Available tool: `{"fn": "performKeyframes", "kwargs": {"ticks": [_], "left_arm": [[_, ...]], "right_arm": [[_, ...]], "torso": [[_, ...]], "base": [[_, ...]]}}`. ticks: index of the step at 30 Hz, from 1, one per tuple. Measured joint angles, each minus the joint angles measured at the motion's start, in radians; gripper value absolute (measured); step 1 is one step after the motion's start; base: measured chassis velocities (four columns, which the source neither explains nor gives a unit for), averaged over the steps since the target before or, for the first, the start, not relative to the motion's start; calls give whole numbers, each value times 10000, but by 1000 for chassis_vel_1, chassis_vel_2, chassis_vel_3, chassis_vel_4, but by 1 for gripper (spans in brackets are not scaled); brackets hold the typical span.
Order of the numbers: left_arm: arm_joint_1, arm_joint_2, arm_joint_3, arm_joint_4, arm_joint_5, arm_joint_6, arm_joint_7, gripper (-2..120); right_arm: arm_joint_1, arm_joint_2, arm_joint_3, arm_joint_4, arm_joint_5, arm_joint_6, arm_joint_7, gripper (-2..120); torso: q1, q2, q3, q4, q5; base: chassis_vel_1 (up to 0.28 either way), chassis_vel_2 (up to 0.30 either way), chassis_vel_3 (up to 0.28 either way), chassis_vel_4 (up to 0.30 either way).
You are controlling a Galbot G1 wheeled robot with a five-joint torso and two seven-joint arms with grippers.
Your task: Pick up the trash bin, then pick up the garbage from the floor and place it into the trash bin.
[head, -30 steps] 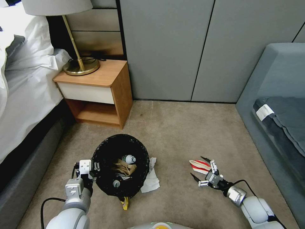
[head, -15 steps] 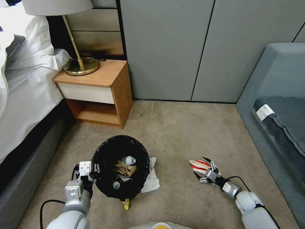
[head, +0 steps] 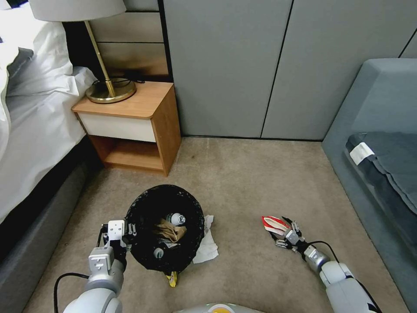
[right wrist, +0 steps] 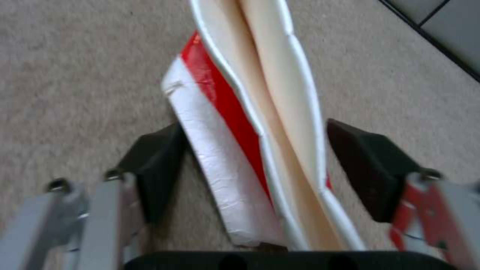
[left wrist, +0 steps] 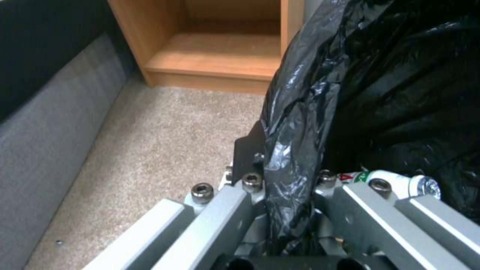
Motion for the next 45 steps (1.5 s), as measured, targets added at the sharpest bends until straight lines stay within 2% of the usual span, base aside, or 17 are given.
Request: {"fn": "performKeyframes", "kwargs": {"ticks": [2,3,7,8,11,12,17,24,28,32,33,37,38,40,42,43,45], "left_arm": [[-21,0,4,0,-8,2,0,1],[-21,0,4,0,-8,2,0,1],[-53,0,17,46,-19,3,-1,1],[-53,0,17,46,-19,3,-1,1],[-95,8,27,79,-29,5,-1,1],[-95,8,27,79,-29,5,-1,1],[-118,5,40,102,-32,6,-1,1],[-79,-3,46,105,-33,6,-1,1],[-54,-2,39,103,-34,4,-1,1],[-63,1,94,103,-18,4,-1,1],[-63,1,94,103,-18,4,-1,1],[-93,-7,203,139,48,4,2,1],[-93,-7,203,139,48,4,2,1],[-86,-11,290,178,110,4,4,1],[-84,-13,307,186,120,4,6,1],[-67,-15,356,199,149,1,10,1],[-58,-16,403,200,174,0,15,1]], "right_arm": [[-39,18,-22,119,47,0,15,59],[-39,18,-22,119,47,0,15,59],[-130,15,-43,266,167,0,27,39],[-130,15,-43,266,167,0,27,39],[-204,-25,-43,366,319,0,38,25],[-204,-25,-43,366,319,0,38,25],[-279,-52,-49,499,469,0,51,8],[-407,-51,-179,760,1028,-3,240,6],[-780,-97,-573,1719,1944,-127,369,6],[-1899,-259,-1355,4676,4032,-665,527,6],[-1899,-259,-1355,4676,4032,-665,527,6],[-3077,-399,-1988,8483,5729,-1288,645,6],[-3077,-399,-1988,8483,5729,-1288,645,6],[-3456,-453,-2556,10274,6414,-1707,727,6],[-3491,-457,-2647,10500,6513,-1760,750,6],[-3658,-483,-3268,11572,7145,-2084,940,6],[-3849,-526,-4436,12626,7909,-2637,1295,5]], "torso": [[0,0,0,2,0],[0,0,0,2,0],[0,0,0,0,0],[0,0,0,0,0],[0,0,0,-1,-1],[0,0,0,-1,-1],[0,0,0,-1,-3],[0,0,0,0,-1],[0,0,0,0,-1],[0,0,-1,-1,-2],[0,0,-1,-1,-2],[0,0,-2,0,-6],[0,0,-2,0,-6],[0,1,-2,-2,-4],[0,0,-2,-1,-4],[0,0,-2,0,-8],[0,0,-2,1,-3]], "base": [[0,0,0,0],[0,0,0,0],[0,0,0,0],[0,0,0,0],[0,0,0,0],[0,0,0,0],[0,0,0,0],[0,0,0,0],[0,0,0,0],[0,0,0,0],[0,0,0,0],[0,0,0,0],[0,0,0,0],[0,0,0,0],[0,0,0,0],[0,0,0,0],[0,0,0,0]]}}
